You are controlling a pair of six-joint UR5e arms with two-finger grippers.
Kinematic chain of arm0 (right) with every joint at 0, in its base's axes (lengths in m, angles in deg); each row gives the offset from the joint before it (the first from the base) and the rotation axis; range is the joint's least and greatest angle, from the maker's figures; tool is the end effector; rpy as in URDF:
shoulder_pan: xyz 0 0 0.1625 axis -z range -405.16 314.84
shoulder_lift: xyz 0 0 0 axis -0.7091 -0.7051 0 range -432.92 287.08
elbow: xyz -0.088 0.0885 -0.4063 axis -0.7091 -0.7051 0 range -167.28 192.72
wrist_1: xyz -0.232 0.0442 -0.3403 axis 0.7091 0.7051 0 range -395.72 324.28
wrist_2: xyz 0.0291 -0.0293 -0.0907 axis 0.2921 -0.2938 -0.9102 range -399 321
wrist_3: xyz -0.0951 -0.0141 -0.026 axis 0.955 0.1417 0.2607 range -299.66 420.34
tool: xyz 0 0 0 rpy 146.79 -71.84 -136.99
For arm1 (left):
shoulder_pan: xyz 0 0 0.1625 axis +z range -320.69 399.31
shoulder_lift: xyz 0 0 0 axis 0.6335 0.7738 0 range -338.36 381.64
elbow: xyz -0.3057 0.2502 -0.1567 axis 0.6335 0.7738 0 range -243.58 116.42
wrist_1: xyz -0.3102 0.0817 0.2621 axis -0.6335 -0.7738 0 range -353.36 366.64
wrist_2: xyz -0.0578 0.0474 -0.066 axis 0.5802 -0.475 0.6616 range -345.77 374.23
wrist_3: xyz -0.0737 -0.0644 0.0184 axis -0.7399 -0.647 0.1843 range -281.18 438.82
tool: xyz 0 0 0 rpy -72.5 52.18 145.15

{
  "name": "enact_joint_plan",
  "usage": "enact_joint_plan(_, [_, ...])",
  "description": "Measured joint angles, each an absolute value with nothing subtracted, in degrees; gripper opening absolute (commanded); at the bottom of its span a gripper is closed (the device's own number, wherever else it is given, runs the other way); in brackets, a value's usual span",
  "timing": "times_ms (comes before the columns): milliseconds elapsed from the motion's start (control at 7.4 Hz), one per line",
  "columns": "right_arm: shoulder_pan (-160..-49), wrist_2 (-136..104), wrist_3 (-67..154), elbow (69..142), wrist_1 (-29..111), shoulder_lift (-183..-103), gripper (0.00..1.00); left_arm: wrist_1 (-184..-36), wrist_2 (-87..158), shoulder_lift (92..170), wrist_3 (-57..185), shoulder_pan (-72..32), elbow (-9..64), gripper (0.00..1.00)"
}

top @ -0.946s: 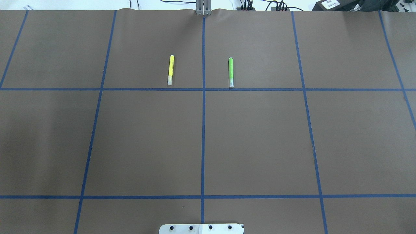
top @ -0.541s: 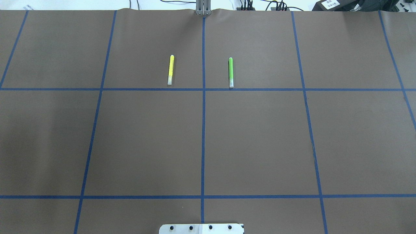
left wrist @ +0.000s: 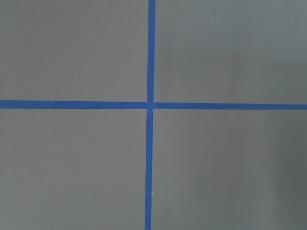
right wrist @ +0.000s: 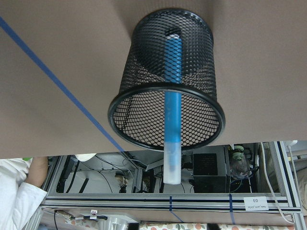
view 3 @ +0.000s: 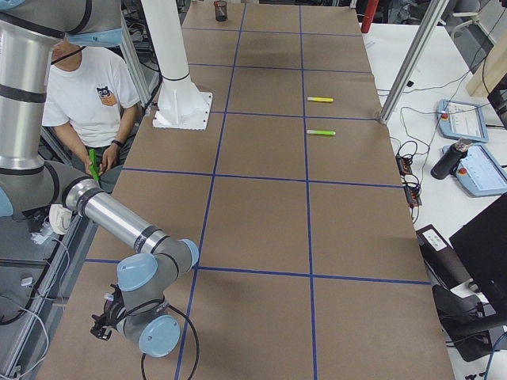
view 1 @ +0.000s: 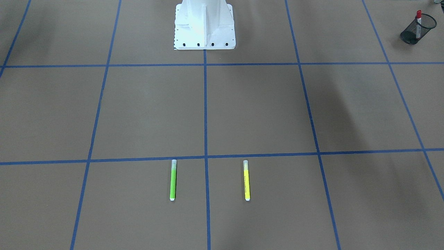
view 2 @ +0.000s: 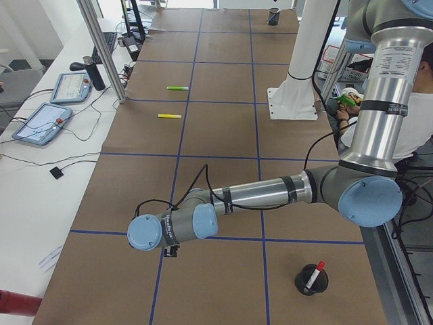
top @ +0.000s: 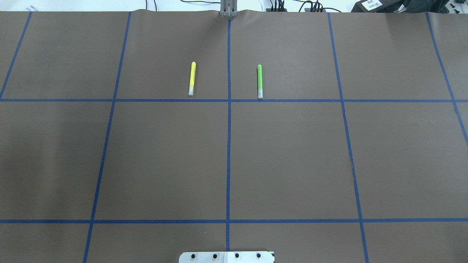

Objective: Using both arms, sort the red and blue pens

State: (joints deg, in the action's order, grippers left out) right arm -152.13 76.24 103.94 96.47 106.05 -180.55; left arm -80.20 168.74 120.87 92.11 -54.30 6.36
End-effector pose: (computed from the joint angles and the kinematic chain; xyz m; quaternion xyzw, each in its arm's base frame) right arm 0.1358 -0.1335 0.8453 -0.4297 -0.4509 -0.0471 0.7809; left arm -0.0773 -0.5360 0.7215 -0.0240 0.5391 0.0060 0.8419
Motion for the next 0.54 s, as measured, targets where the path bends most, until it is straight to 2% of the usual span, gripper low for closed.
enact_joint_plan(270, [-152.1, 80.2, 104.0, 96.6, 101.4, -178.6, 1.00, -80.2, 169.0, 120.8, 92.1, -54.3, 6.3, 1.00])
enact_joint_plan(541, [-152.0, 84.7, 103.9, 95.4, 90.5, -178.2, 1.00, -80.0, 169.9, 120.6, 91.8, -54.3, 6.2, 1.00])
